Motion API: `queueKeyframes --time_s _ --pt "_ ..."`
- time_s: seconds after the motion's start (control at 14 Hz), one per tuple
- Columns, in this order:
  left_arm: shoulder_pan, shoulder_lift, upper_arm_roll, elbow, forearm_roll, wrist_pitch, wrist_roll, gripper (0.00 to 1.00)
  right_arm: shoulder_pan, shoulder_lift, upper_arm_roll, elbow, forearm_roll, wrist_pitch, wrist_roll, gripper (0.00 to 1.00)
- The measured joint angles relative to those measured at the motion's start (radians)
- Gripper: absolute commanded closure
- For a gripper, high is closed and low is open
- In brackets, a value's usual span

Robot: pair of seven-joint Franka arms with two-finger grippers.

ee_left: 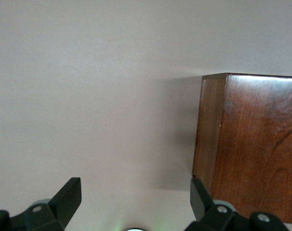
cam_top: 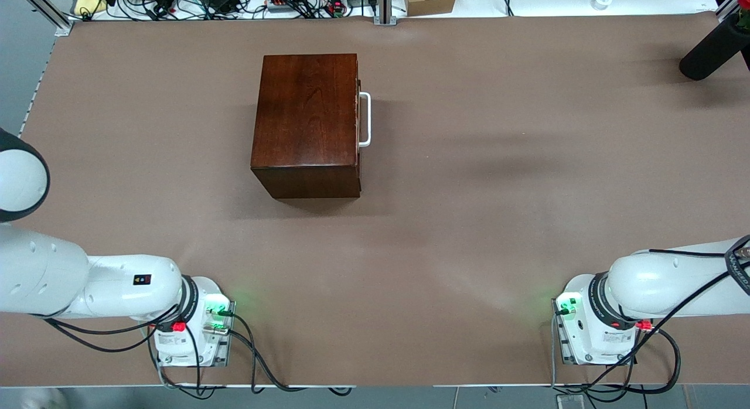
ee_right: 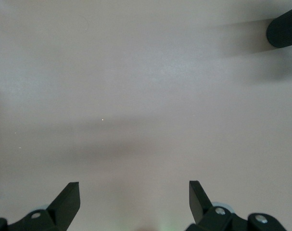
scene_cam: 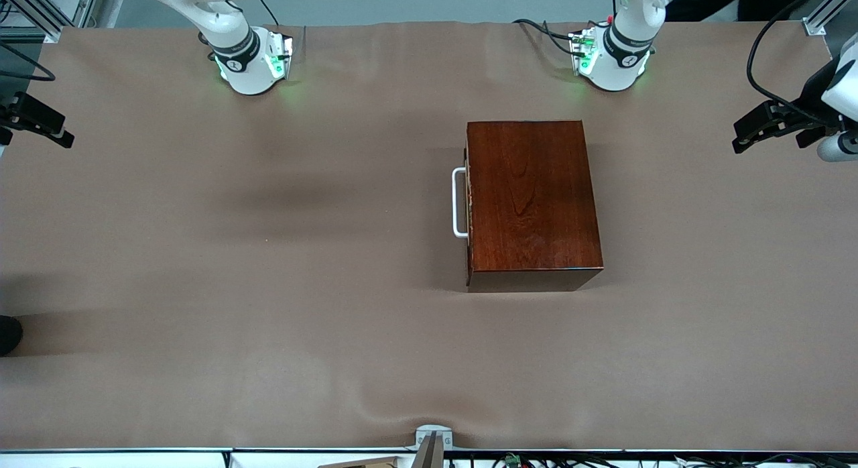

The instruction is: Open drawer, take yellow block, close drawer

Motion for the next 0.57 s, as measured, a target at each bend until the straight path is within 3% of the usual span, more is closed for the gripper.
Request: queueKeyframes --time_s 0.57 --pt "-0.001 0.0 0.0 0.006 0.0 -0.001 0.0 0.0 0.0 0.0 0.0 0.0 0.0 0.0 0.0 0.0"
